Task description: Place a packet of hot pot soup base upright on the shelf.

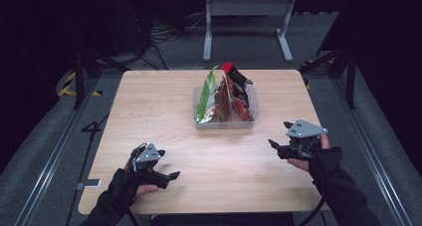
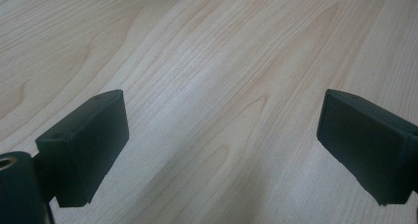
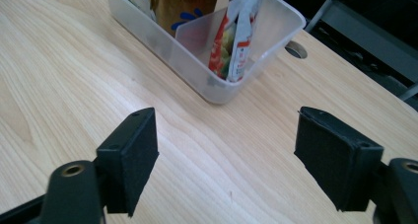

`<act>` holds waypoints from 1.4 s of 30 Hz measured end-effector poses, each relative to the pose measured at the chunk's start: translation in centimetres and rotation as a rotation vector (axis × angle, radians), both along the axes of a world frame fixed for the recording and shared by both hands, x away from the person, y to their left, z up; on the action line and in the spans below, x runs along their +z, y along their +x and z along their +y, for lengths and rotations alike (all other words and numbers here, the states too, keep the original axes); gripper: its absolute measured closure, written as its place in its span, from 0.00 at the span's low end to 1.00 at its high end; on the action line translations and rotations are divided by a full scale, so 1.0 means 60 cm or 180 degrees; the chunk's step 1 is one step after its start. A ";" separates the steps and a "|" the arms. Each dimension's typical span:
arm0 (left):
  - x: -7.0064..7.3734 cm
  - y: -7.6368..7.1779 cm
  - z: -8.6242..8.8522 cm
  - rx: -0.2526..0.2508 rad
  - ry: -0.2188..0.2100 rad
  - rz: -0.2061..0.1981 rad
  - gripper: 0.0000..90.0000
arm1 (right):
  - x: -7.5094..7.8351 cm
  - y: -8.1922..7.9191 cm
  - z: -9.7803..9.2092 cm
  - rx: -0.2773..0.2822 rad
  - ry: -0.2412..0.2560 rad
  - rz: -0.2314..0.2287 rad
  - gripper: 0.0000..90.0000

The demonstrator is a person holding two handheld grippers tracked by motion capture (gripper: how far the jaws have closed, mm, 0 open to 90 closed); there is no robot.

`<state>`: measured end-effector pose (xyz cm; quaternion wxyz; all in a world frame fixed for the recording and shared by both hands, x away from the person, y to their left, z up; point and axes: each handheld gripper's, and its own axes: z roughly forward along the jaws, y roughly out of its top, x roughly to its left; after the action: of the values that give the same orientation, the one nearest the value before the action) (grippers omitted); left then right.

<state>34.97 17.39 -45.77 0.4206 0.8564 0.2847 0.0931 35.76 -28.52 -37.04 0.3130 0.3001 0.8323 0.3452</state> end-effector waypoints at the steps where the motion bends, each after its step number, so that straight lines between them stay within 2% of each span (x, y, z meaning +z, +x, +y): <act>1: 0.000 0.000 0.000 -0.0003 0.0005 0.0000 0.07 | -0.003 -0.002 -0.003 -0.0018 -0.0019 0.0005 0.26; 19: -0.001 -0.001 -0.003 0.0008 0.0062 -0.0034 0.07 | -0.031 -0.048 -0.039 0.0015 -0.0113 -0.0104 0.20; 24: 0.000 -0.002 -0.004 -0.0001 0.0119 -0.0096 0.07 | -0.045 -0.058 -0.052 -0.0008 -0.0056 -0.0089 0.19; 34: 0.004 -0.007 -0.005 -0.0029 0.0136 -0.0172 0.07 | -0.067 -0.078 -0.084 -0.0054 0.0116 -0.0082 0.18; 42: 0.008 -0.016 0.001 -0.0051 0.0175 -0.0241 0.06 | -0.085 -0.095 -0.108 -0.0139 0.0164 -0.0038 0.17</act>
<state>34.01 17.42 -45.27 0.4081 0.8657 0.2590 0.1299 30.08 -34.98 -42.13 0.3176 0.3242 0.8145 0.3614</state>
